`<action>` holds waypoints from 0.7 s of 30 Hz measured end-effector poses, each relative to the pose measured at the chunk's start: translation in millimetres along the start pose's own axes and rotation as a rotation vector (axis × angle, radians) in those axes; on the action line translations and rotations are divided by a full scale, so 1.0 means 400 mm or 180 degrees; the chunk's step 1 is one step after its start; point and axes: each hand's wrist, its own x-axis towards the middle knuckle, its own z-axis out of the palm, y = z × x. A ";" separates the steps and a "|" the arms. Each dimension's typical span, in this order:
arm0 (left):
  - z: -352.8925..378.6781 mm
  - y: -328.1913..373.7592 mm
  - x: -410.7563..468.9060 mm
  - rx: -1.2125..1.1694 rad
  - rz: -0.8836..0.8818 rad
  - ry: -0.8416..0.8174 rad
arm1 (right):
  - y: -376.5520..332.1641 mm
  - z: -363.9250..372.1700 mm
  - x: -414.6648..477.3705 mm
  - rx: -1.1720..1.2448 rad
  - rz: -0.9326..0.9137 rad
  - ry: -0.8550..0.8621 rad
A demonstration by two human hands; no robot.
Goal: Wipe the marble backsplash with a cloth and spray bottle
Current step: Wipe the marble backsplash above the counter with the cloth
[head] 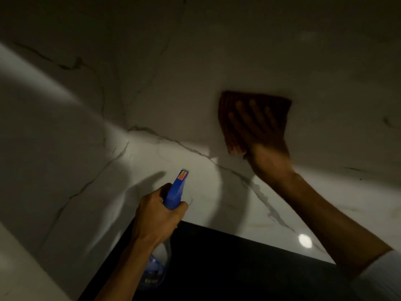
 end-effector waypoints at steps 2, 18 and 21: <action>0.009 0.005 0.001 -0.0017 0.0029 0.0013 | -0.032 0.049 -0.099 0.0041 -0.0663 -0.0333; 0.083 0.085 0.007 -0.0248 0.0382 -0.0054 | 0.105 -0.055 -0.047 0.0163 0.0785 0.0425; 0.092 0.115 0.006 -0.0243 0.0502 -0.0051 | 0.069 -0.036 -0.146 -0.0031 -0.0528 -0.0428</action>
